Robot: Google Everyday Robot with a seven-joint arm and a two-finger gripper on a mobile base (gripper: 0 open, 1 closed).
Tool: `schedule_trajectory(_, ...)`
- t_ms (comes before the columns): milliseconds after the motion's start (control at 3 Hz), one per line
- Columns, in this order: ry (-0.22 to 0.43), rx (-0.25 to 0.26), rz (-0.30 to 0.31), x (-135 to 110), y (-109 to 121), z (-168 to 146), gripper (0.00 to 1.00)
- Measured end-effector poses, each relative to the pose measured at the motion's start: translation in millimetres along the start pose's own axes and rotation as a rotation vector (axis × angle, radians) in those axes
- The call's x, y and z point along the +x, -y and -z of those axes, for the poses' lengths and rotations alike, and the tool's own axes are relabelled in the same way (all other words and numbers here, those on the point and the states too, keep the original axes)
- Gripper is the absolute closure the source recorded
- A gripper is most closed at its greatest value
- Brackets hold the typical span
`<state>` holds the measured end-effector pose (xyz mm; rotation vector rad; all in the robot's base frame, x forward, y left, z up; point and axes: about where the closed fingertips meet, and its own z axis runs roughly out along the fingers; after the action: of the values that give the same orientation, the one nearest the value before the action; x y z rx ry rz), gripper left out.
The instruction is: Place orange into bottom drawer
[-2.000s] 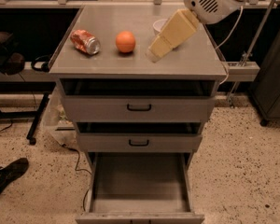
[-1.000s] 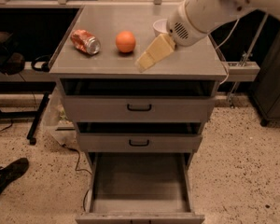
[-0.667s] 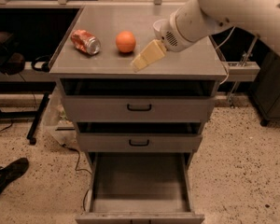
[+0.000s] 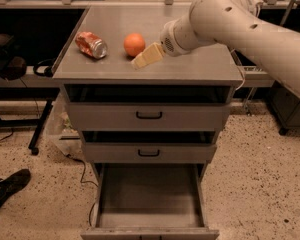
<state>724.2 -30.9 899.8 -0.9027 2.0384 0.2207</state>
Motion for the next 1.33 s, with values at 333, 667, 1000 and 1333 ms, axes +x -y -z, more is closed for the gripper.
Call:
schedule_trajectory(333, 0.040, 0.002, -0.044, -11.8, 8.4, -26.0, 0.00)
schedule_trajectory(667, 0.084, -0.033, -0.075, -26.8, 6.8, -49.4, 0.00)
schedule_trajectory(1000, 0.107, -0.079, -0.084, -40.9, 1.3, -74.6, 0.00)
schedule_trajectory(1333, 0.113, -0.122, -0.084, -49.9, -1.9, -103.6, 0.00)
